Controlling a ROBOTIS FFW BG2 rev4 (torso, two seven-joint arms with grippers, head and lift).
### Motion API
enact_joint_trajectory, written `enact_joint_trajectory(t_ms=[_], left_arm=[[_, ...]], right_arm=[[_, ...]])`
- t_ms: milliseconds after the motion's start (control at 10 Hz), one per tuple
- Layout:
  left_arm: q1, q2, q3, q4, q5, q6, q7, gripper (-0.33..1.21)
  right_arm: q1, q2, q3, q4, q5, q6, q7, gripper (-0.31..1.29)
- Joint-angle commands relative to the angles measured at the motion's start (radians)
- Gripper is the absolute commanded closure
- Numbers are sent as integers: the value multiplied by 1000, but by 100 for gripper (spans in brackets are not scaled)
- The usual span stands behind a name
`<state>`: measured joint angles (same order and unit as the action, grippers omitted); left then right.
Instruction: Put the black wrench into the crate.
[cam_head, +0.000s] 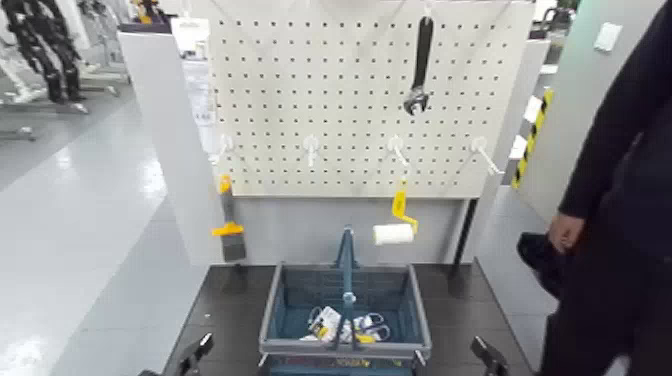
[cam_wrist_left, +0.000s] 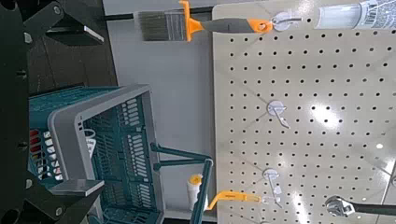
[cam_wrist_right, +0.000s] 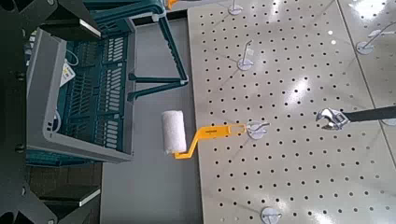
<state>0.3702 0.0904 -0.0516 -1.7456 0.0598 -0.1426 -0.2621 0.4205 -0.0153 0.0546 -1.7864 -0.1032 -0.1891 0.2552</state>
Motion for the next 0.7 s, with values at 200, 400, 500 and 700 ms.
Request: enact_joint_trajectory(t_ms=[200,400,500,700], left_arm=[[-1,2,-1,0,2,0,0,21],[-1,2,-2,0,2,0,0,21],[-2,2,-2,0,2,0,0,21],[-4,0,-4,2,2,0,0,21]], right_arm=[[4,-3,-30,-13,-26,-9,45,14],[-5,-2,-25,-24,-29,-13,50,14],[-11,1,-27,-28,-36,-7,55,14],[-26,1,-30,-56,-49,39,44,15]])
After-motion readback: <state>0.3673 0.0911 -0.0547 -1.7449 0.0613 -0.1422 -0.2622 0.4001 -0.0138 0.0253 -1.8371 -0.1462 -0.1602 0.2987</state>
